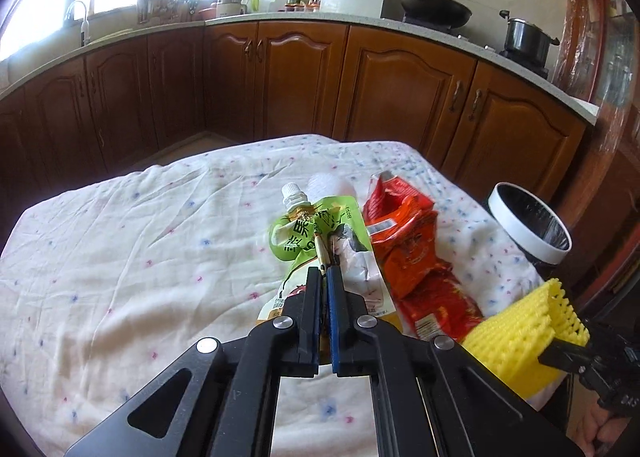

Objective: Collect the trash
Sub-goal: 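Carry the pouch and yellow net over the bin and release both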

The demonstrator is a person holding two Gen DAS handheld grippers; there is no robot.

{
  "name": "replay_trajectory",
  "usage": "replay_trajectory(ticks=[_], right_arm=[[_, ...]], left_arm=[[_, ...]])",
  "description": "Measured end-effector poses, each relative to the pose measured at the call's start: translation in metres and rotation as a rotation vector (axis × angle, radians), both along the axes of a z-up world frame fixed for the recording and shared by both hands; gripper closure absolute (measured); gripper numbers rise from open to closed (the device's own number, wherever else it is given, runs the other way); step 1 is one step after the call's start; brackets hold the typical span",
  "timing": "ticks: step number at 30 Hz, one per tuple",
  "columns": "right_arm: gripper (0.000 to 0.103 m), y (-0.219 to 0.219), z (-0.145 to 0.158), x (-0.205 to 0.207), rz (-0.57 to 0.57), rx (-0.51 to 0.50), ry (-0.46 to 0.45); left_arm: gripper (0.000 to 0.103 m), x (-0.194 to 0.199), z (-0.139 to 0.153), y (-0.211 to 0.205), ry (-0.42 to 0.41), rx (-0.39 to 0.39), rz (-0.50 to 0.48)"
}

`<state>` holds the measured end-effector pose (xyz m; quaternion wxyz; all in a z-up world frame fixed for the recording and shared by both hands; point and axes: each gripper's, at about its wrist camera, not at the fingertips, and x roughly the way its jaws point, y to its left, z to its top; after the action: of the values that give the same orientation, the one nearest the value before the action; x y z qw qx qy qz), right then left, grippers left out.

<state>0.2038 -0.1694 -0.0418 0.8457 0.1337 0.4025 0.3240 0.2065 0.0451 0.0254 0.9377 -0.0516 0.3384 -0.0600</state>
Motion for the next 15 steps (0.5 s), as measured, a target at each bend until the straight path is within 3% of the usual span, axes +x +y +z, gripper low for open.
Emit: replay_trajectory(ticks=[6,15], right_arm=[[0.081,-0.047,0.009,0.0,-0.124,-0.005,-0.021],[0.081,-0.111,0.007,0.003,-0.286,-0.03,-0.018]], left_arm=[[0.102,-0.015,0.019,-0.035,-0.073,-0.017,-0.107],[0.102,-0.001,0.015,-0.076,-0.064,-0.037,-0.243]])
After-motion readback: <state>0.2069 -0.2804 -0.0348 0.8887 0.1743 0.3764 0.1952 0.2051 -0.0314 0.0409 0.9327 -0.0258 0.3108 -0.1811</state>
